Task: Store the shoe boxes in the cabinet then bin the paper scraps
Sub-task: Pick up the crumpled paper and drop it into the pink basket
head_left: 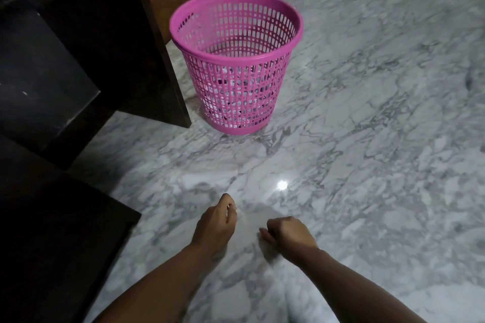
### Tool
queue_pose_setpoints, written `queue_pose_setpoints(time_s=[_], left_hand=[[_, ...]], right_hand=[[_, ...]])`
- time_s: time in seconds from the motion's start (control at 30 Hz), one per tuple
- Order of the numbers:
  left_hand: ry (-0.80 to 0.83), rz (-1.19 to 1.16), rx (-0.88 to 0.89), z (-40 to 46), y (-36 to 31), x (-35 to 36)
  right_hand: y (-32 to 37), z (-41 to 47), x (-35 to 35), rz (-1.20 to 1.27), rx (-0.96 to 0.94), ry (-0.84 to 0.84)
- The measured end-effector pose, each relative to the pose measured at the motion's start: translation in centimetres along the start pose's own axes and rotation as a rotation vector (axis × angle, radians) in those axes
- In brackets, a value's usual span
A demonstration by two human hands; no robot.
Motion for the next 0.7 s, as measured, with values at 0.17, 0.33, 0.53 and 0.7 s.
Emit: queue_pose_setpoints(time_s=[0.17,0.33,0.53,0.7], left_hand=[[-0.166,-0.239,-0.068,2.2,-1.7,-2.0],[-0.427,-0.150,0.137,7.9,-8.5,-9.7],[-0.671,-0.093,0.495,13.4,-18.3,-21.5],[-0.850,-0.110,0.540,19.4,-22.2,-29.1]], right_hand=[[2.2,4.9,-5.5,0.452,0.238,-0.148],[6.8,8.4,-16.7,0.888,0.062,-0.431],[11.4,11.6,-31.0,0.915,-0.247,-0.653],[15.5,15.5,-39.1,0.674,-0.350,-0.871]])
Point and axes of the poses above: each hand's wrist, its own z-axis towards the middle knuckle, its own x-axis out of the palm, y = z × x, the point moved 6 cm from there along z, towards the middle knuckle, and after that the axes turned 10 degrees about x, right-handed, at the moved point
